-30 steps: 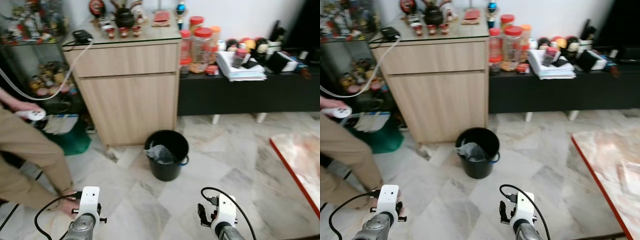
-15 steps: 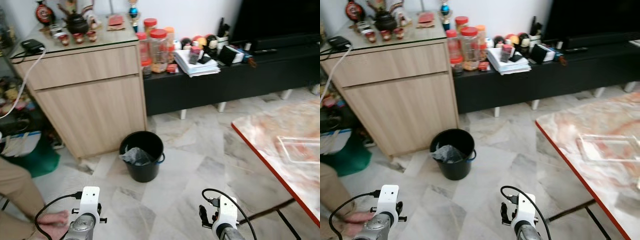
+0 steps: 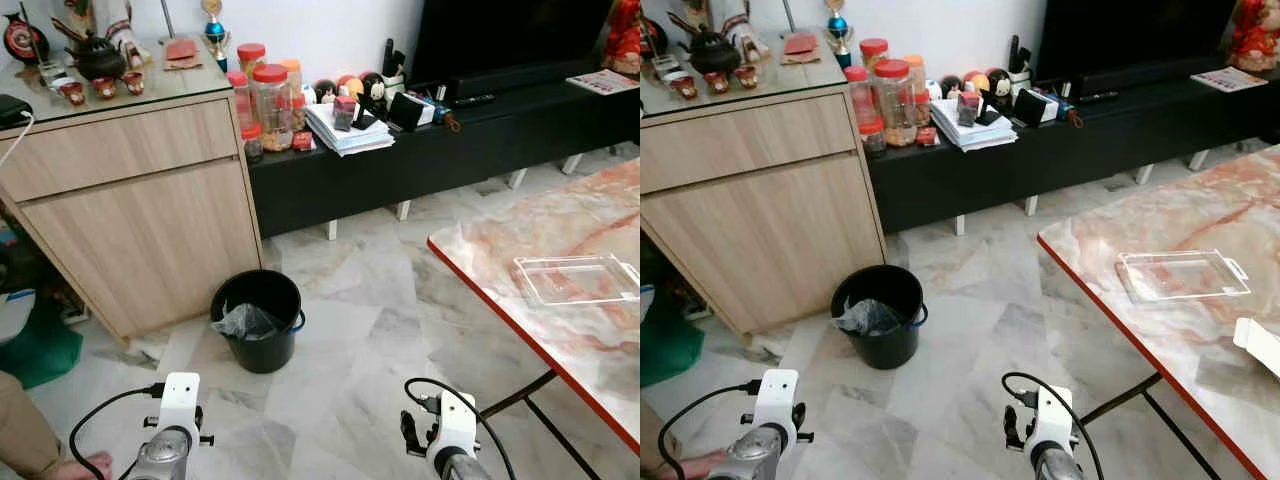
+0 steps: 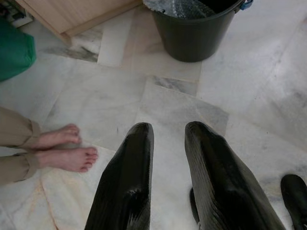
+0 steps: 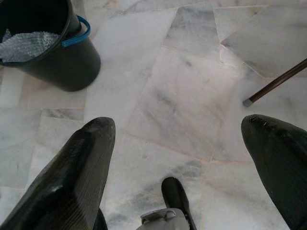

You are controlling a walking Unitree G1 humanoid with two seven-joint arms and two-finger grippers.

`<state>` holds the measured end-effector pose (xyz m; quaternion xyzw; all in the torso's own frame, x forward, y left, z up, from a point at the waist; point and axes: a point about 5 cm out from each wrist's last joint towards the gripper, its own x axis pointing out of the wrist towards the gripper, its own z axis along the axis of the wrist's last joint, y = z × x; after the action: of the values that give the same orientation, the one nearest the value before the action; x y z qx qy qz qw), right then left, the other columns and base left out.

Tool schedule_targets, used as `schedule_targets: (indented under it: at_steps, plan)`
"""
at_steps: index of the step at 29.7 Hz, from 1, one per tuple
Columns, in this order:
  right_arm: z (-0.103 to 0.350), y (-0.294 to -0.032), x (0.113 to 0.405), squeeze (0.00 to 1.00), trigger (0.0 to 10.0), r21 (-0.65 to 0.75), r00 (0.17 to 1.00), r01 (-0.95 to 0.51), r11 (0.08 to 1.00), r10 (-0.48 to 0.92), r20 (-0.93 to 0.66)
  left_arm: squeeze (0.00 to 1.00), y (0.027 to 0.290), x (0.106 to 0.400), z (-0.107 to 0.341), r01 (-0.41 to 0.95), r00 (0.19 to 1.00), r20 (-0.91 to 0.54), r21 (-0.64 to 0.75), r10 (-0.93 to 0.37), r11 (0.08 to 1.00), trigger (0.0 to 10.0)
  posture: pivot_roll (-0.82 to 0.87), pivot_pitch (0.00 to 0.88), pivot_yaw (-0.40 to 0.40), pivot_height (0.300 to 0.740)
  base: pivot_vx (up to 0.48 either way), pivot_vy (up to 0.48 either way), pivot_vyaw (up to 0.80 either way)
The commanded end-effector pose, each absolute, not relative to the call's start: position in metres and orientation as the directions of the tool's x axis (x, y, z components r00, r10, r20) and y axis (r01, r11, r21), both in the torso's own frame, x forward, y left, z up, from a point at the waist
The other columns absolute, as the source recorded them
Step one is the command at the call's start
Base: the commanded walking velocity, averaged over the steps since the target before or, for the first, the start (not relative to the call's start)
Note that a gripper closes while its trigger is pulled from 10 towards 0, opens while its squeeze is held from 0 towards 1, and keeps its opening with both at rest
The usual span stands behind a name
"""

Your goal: Picking trash to rubbish bin

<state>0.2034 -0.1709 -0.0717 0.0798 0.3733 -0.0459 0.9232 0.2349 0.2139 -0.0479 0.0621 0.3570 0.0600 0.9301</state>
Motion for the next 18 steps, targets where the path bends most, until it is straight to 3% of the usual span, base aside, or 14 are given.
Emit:
schedule_targets:
  at_steps: [1, 3, 10, 18]
  plan:
    - [-0.0710, -0.1713, 0.2051, 0.00, 10.0, 0.106, 0.716, 0.142, 0.984, -0.028, -0.698, 0.00, 0.2143, 0.2358, -0.0477, -0.075, 0.730, -0.663, 0.161, 0.164, 0.984, 10.0, -0.01, 0.000, 0.013, 0.740, 0.000, 0.000, -0.80]
    - [-0.0708, -0.1726, 0.2051, 0.00, 10.0, 0.103, 0.716, 0.144, 0.984, -0.031, -0.697, 0.00, 0.2139, 0.2350, -0.0485, -0.078, 0.726, -0.668, 0.157, 0.164, 0.984, 10.0, -0.01, 0.000, 0.012, 0.740, 0.000, 0.000, -0.80]
    - [-0.0715, -0.1747, 0.2036, 0.00, 10.0, 0.096, 0.712, 0.151, 0.984, -0.041, -0.701, 0.00, 0.2165, 0.2333, -0.0490, -0.086, 0.722, -0.670, 0.161, 0.173, 0.983, 10.0, -0.01, 0.000, 0.012, 0.740, 0.000, 0.416, -0.80]
    - [-0.0720, -0.1734, 0.2030, 0.00, 10.0, 0.097, 0.709, 0.157, 0.983, -0.044, -0.703, 0.00, 0.2169, 0.2342, -0.0483, -0.080, 0.725, -0.667, 0.167, 0.172, 0.983, 10.0, -0.01, 0.000, 0.015, 0.740, 0.000, 0.000, -0.80]
